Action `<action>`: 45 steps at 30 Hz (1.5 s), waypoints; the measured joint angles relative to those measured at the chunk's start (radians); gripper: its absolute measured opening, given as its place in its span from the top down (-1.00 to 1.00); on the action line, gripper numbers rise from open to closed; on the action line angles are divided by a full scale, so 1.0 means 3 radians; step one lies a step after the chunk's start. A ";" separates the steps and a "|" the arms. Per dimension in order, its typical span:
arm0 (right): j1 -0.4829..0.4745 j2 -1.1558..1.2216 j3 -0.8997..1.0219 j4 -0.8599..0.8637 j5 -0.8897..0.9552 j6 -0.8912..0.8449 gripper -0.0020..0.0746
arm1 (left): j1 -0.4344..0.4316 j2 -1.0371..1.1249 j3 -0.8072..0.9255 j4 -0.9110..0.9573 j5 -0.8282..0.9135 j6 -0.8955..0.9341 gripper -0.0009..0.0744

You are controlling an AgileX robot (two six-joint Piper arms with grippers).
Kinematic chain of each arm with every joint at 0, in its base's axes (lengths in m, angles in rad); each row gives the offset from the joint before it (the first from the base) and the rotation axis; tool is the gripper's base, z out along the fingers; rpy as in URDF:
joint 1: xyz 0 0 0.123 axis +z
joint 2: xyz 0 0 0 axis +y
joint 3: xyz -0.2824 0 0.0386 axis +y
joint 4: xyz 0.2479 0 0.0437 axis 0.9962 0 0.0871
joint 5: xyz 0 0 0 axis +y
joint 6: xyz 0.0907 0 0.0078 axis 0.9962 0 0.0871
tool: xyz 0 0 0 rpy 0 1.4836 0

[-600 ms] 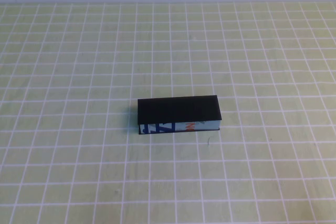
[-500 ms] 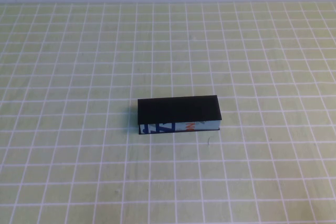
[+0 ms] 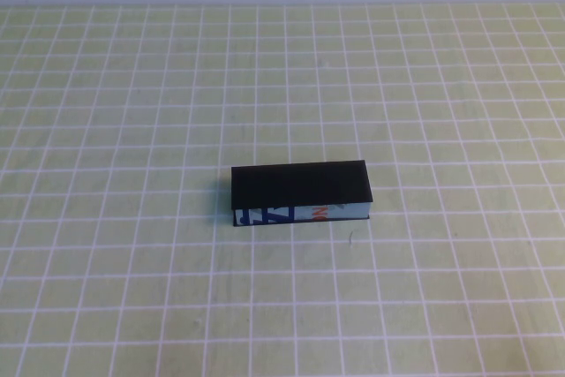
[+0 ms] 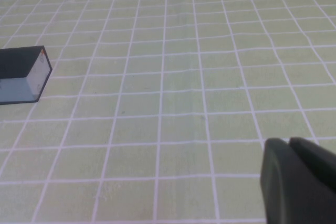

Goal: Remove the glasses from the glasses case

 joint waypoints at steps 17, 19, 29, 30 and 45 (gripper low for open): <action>0.0000 0.0000 0.0000 0.0000 0.0000 0.0000 0.99 | 0.0000 0.0000 0.0000 -0.0933 -0.0168 0.0008 0.99; 0.0000 0.0000 0.0000 0.0000 0.0000 0.0000 0.99 | 0.0000 0.0000 0.0000 -0.1361 -0.0321 0.0008 0.99; 0.0000 0.0000 0.0000 0.0000 0.0000 0.0000 0.99 | 0.0000 0.0004 -0.0016 -0.2440 -0.1018 0.0028 0.99; 0.0000 0.0000 0.0000 0.0000 0.0000 0.0000 0.99 | 0.0000 0.0058 -0.0067 -0.2457 -0.0879 0.0028 0.99; 0.0000 0.0000 0.0000 0.0000 0.0000 0.0000 0.99 | -0.0006 0.2794 -0.2226 -0.2709 0.1486 0.1493 0.99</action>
